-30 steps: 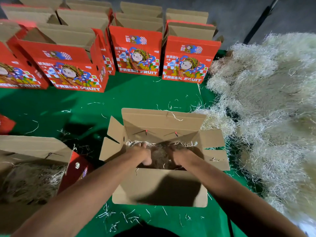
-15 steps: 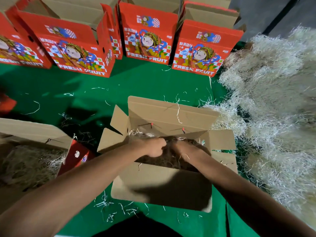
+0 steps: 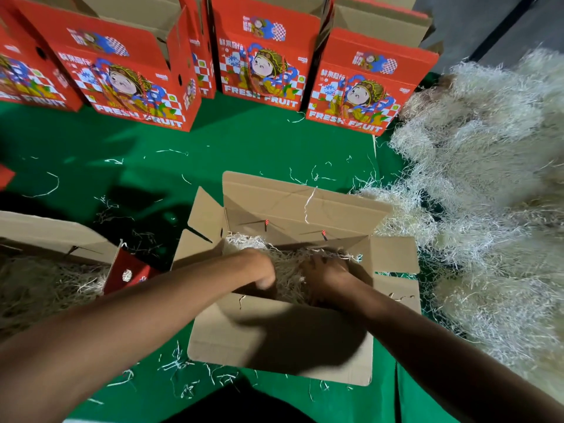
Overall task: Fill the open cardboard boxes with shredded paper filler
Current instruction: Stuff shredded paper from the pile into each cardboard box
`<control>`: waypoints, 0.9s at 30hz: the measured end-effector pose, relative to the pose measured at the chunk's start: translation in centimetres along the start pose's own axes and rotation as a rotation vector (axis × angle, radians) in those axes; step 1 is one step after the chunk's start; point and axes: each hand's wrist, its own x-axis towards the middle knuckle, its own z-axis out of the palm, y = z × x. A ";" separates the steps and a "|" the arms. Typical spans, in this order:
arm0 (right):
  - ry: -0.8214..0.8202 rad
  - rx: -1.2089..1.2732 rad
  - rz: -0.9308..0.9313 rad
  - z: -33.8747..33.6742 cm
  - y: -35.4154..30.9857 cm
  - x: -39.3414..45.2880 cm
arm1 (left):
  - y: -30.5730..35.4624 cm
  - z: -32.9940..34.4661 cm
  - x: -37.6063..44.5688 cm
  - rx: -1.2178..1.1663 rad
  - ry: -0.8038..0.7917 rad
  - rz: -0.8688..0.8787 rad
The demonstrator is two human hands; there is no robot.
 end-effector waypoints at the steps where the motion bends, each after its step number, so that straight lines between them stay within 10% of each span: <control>1: -0.065 0.049 0.012 -0.5 0.2 0.1 | -0.1 -0.3 -0.2 -0.077 0.005 -0.020; 10: -0.026 0.182 0.020 -0.8 -0.3 -1.0 | 1.4 -2.2 -1.1 -0.064 0.653 0.175; 20: 0.011 0.218 -0.193 -0.1 0.9 -2.9 | 1.1 -0.2 4.5 0.510 0.395 0.109; 27: -0.020 0.223 -0.182 0.9 1.4 -2.9 | 2.1 -1.7 6.1 0.388 0.442 0.072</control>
